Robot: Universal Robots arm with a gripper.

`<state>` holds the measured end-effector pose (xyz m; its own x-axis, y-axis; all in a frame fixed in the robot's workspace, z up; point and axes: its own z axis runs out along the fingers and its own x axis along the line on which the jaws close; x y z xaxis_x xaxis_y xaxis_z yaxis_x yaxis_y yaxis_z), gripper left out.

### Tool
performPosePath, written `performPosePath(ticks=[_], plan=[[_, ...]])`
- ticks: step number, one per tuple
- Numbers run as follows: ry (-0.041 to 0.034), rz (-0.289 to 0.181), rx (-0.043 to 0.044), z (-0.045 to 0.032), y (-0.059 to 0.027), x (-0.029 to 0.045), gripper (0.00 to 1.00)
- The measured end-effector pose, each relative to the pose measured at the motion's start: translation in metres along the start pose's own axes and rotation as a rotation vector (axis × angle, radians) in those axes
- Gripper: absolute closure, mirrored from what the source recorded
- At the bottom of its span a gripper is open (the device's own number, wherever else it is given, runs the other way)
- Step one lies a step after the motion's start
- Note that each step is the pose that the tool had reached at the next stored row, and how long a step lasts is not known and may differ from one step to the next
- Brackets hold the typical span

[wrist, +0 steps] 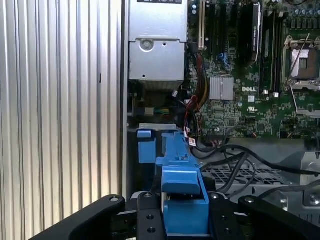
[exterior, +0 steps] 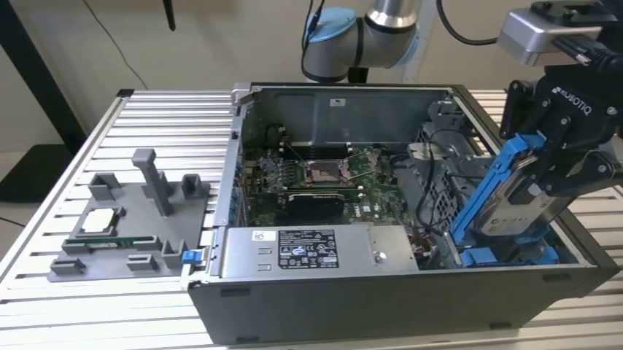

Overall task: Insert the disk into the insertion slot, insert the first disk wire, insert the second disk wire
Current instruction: 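Insert the first disk wire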

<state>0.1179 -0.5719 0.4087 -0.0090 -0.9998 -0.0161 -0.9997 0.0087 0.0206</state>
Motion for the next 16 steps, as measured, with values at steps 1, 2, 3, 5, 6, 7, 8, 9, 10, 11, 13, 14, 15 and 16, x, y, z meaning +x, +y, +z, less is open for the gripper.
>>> performPosePath(ticks=[1, 2, 3, 5, 6, 7, 8, 9, 10, 11, 13, 14, 15, 16], plan=[[0.0000, 0.000, 0.0000, 0.0018, -0.0001, 0.0001, 1.00], [-0.0008, 0.000, 0.0002, 0.0040, -0.0004, 0.0001, 1.00], [-0.0006, 0.000, -0.0009, 0.0051, -0.0003, 0.0001, 1.00], [-0.0008, 0.000, -0.0046, 0.0052, -0.0004, 0.0001, 1.00], [-0.0011, 0.000, -0.0055, 0.0051, -0.0004, 0.0001, 1.00], [-0.0016, 0.000, -0.0069, 0.0042, -0.0005, 0.0001, 1.00], [-0.0026, -0.001, -0.0084, 0.0027, -0.0005, 0.0001, 1.00], [-0.0017, -0.001, -0.0107, -0.0002, -0.0005, 0.0001, 1.00], [-0.0012, 0.000, -0.0134, -0.0029, -0.0007, 0.0000, 1.00], [-0.0014, 0.000, -0.0172, -0.0050, -0.0014, 0.0001, 1.00], [-0.0009, 0.000, -0.0315, -0.0064, -0.0045, 0.0001, 1.00], [-0.0007, 0.000, -0.0405, -0.0065, -0.0062, 0.0001, 1.00], [-0.0005, 0.000, -0.0498, -0.0066, -0.0083, 0.0000, 1.00], [-0.0005, 0.000, -0.0562, -0.0066, -0.0101, 0.0001, 1.00]])
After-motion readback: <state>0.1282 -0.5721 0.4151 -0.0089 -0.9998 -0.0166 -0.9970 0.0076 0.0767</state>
